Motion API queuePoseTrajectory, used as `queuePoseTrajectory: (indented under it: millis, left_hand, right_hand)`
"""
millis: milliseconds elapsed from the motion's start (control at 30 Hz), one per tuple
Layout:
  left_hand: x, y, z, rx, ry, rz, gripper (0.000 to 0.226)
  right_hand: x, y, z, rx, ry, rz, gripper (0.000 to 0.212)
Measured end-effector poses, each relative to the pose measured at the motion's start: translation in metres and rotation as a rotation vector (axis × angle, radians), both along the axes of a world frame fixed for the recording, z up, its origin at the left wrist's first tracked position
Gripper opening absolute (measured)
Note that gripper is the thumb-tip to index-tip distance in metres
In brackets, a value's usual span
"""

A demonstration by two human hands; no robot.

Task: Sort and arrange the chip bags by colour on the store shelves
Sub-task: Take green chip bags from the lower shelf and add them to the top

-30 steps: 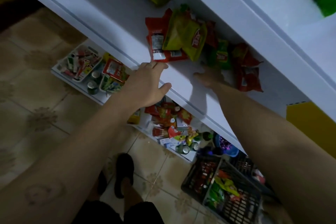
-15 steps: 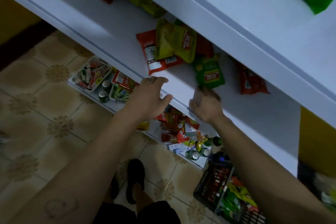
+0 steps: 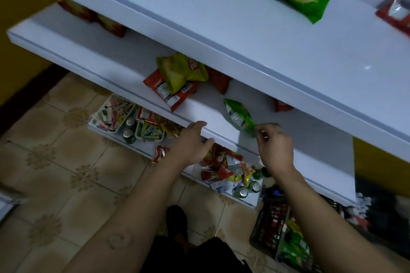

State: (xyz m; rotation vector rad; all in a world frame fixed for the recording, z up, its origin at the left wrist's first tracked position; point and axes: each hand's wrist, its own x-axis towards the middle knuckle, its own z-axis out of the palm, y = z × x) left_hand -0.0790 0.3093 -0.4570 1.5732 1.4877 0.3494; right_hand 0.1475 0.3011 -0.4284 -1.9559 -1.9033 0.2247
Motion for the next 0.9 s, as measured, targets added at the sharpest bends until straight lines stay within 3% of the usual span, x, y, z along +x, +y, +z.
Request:
queuePoseTrajectory:
  millis: [167,333,500,600,700,800,900]
  left_hand:
    - [0.006,0.006,0.015,0.115,-0.074,0.032,0.074]
    - [0.003,0.004,0.024,0.14,-0.083,-0.012,0.096]
    - [-0.01,-0.017,0.046,0.06,-0.22,0.043,0.038]
    - [-0.023,-0.034,0.059,0.007,-0.404,0.174,0.02]
    - [-0.039,-0.046,0.075,0.011,-0.541,0.372,0.017]
    - [-0.053,-0.053,0.089,0.07,-0.514,0.538,0.024]
    - [-0.065,-0.059,0.106,0.154,-0.487,0.758,0.035]
  right_hand:
    - [-0.01,-0.012,0.013,-0.014,0.048,-0.026,0.035]
    - [-0.014,-0.034,0.037,-0.094,0.221,0.059,0.023]
    - [-0.014,-0.045,0.061,-0.145,0.504,0.01,0.031]
    - [-0.019,-0.043,0.067,-0.19,0.652,-0.039,0.019]
    - [-0.033,-0.042,0.072,-0.317,0.78,0.004,0.003]
    - [-0.057,-0.045,0.074,-0.433,0.869,0.103,0.032]
    - [-0.084,-0.042,0.09,-0.393,0.796,0.166,0.037]
